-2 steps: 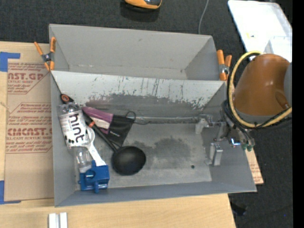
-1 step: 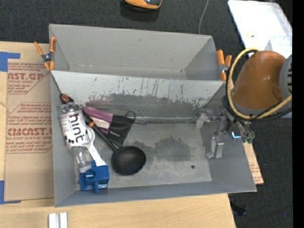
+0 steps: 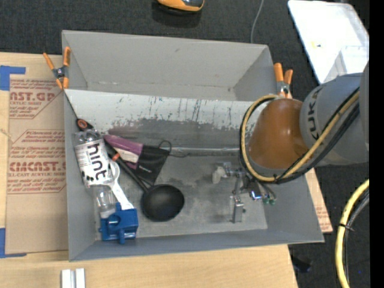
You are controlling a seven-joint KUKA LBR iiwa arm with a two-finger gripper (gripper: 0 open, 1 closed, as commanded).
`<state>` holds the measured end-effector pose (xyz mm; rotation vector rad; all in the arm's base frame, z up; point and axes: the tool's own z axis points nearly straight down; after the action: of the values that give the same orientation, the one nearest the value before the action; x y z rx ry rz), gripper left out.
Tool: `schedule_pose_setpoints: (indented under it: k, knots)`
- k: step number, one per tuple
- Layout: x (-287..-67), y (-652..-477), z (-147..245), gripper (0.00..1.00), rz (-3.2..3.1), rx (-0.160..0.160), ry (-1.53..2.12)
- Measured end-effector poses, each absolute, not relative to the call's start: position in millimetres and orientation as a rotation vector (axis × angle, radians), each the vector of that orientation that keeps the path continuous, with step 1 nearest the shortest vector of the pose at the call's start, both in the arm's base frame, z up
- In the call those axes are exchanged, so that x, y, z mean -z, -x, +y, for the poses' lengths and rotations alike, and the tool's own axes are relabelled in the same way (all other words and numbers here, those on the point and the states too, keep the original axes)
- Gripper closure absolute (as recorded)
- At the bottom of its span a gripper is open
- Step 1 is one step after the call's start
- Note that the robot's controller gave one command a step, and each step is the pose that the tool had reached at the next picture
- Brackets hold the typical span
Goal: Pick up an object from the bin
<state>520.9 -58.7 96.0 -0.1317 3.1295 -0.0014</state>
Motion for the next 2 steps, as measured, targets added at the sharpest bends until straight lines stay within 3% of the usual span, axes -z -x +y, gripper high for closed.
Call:
schedule_pose_setpoints:
  k: [1,2]
  knots:
    - [-69.0,-482.8,-58.7,0.00,3.129,0.004,-0.021]
    - [-69.9,-499.8,21.1,0.00,3.135,-0.012,-0.023]
